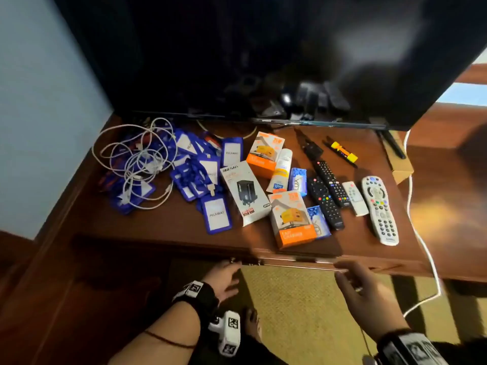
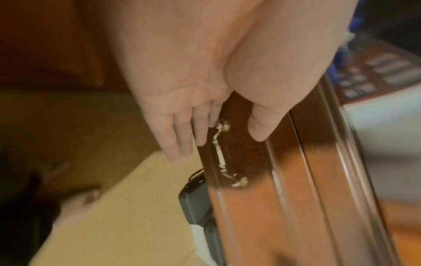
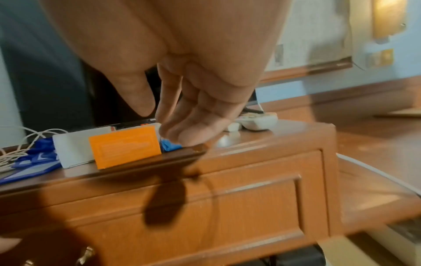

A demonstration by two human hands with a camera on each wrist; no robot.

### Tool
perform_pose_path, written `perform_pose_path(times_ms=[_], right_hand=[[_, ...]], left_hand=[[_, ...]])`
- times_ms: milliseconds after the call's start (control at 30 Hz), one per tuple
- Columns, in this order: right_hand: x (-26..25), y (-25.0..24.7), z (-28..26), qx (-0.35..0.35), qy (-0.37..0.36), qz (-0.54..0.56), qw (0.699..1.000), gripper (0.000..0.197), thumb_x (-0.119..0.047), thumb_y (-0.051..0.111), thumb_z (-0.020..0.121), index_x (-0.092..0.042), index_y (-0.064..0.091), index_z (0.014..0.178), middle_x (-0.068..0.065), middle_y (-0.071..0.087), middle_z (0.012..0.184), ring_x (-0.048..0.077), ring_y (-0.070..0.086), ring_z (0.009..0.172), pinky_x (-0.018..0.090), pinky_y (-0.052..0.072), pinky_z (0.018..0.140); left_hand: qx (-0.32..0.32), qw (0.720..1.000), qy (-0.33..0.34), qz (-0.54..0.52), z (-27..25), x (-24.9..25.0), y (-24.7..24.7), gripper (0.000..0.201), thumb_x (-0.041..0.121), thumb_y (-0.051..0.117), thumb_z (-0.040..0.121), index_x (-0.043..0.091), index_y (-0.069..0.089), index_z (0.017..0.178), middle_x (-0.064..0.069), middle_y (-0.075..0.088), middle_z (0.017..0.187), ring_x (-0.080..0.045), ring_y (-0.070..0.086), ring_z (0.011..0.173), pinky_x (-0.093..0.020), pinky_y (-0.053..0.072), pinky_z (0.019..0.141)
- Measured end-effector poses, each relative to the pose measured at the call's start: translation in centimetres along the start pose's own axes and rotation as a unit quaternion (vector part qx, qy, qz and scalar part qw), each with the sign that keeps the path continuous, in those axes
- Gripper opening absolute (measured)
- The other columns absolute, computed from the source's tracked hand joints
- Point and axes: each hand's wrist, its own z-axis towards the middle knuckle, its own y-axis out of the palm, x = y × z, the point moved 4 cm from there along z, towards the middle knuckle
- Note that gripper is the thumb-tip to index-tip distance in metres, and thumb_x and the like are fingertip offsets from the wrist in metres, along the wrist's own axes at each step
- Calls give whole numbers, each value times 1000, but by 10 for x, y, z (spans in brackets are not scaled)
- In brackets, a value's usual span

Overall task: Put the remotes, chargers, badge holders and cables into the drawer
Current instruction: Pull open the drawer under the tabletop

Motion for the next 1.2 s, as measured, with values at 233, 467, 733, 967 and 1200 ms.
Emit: perform_pose_path(times_ms=[233, 467, 733, 967, 1200], right_hand=[[-14, 15, 35, 25, -56, -112, 992, 45, -19, 80, 81, -27, 62, 121, 3, 54, 108, 32, 55, 104, 41, 46, 93], [-1, 31, 51, -22, 55, -214, 975, 66, -58, 60, 91, -32, 39, 148, 2, 35, 158, 27, 33, 147, 49, 41, 110], [9, 36, 62, -15, 42, -206, 978, 58, -52, 63, 92, -25, 51, 141, 10, 45, 151, 37, 44, 135, 49, 40, 112], [18, 36, 68, -16, 13, -209, 978, 50, -49, 67, 90, -23, 55, 131, 14, 49, 133, 41, 45, 118, 50, 41, 106], [22, 36, 67, 6, -9, -205, 979, 44, -46, 71, 87, -21, 59, 122, 19, 51, 127, 43, 45, 114, 51, 40, 104]], left_hand=[[12, 994, -12, -105, 32, -5, 2, 7, 17, 60, 104, 13, 63, 99, -9, 65, 102, -26, 65, 96, -42, 54, 80], [40, 997, -8, -61, 42, -12, -3, 13, 16, 56, 106, 14, 63, 96, -7, 68, 88, -19, 61, 75, -30, 50, 65], [71, 995, 34, -57, 47, -9, -2, 14, 2, 53, 105, -2, 64, 98, -15, 71, 87, -19, 66, 69, -15, 50, 43], [93, 995, 25, -8, 44, -29, -15, 16, 3, 58, 102, -4, 67, 91, -15, 72, 75, -17, 65, 65, -19, 49, 53], [103, 995, -4, 8, 30, -75, -32, 16, 3, 67, 97, -10, 70, 89, -15, 75, 72, -29, 71, 81, -35, 57, 86]])
